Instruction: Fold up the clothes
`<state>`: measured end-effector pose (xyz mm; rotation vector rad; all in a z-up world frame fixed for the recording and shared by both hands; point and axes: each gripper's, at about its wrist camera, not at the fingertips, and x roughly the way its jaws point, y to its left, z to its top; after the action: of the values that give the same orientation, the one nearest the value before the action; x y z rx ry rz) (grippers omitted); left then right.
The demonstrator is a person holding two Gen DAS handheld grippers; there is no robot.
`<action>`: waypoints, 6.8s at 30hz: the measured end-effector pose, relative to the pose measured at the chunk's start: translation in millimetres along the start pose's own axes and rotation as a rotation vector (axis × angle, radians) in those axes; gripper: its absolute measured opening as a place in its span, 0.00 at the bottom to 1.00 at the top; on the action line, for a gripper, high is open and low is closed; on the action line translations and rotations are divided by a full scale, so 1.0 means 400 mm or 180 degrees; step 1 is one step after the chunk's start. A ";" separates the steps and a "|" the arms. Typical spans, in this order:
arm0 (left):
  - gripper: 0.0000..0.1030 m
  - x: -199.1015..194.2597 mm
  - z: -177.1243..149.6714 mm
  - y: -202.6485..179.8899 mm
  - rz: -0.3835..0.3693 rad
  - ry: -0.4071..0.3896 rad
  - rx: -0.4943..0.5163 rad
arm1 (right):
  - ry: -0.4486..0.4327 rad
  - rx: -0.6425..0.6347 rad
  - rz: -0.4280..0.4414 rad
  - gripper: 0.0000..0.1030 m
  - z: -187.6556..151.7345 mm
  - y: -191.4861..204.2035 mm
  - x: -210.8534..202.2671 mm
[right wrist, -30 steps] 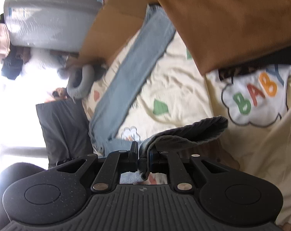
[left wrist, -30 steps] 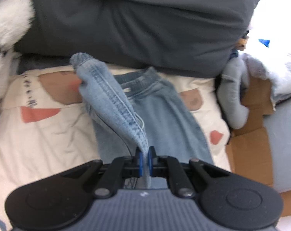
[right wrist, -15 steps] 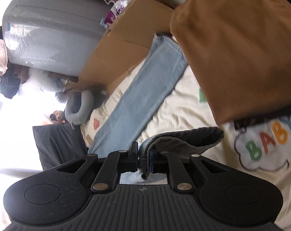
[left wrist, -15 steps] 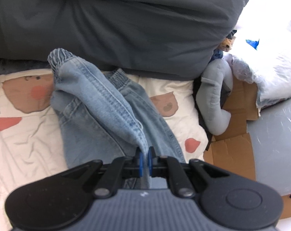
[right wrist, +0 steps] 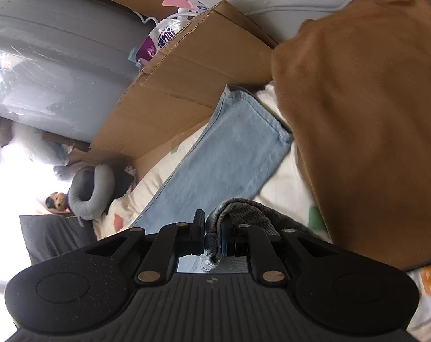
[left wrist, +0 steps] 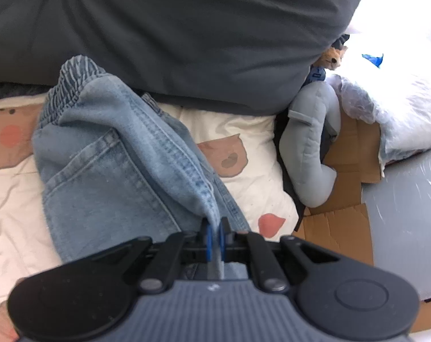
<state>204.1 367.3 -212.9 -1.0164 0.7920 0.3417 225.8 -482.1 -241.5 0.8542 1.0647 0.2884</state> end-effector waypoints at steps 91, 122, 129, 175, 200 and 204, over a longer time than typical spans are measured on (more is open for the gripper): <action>0.48 0.431 -0.007 -0.263 0.0822 0.0818 0.5242 | 0.1295 -0.3852 -0.0628 0.54 0.032 0.493 0.823; 0.08 0.402 -0.049 -0.203 0.0331 0.0972 0.5586 | 0.2479 -0.4439 -0.0283 0.42 -0.253 0.680 1.180; 0.08 0.387 -0.049 -0.192 0.0273 0.0894 0.5574 | 0.2615 -0.4511 -0.0290 0.42 -0.248 0.686 1.195; 0.07 0.413 -0.033 -0.190 0.0245 0.0660 0.5390 | 0.2159 -0.4773 -0.0331 0.01 -0.252 0.728 1.117; 0.06 0.482 -0.008 -0.235 0.0465 0.0689 0.5395 | 0.1585 -0.4877 -0.1072 0.00 -0.260 0.788 1.180; 0.06 0.494 -0.006 -0.238 0.0479 0.0713 0.5394 | 0.1555 -0.4891 -0.1121 0.00 -0.259 0.792 1.191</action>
<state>394.0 297.9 -297.8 0.6128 0.9958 -0.3520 425.6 55.1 -339.0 -0.8079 1.0460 0.8694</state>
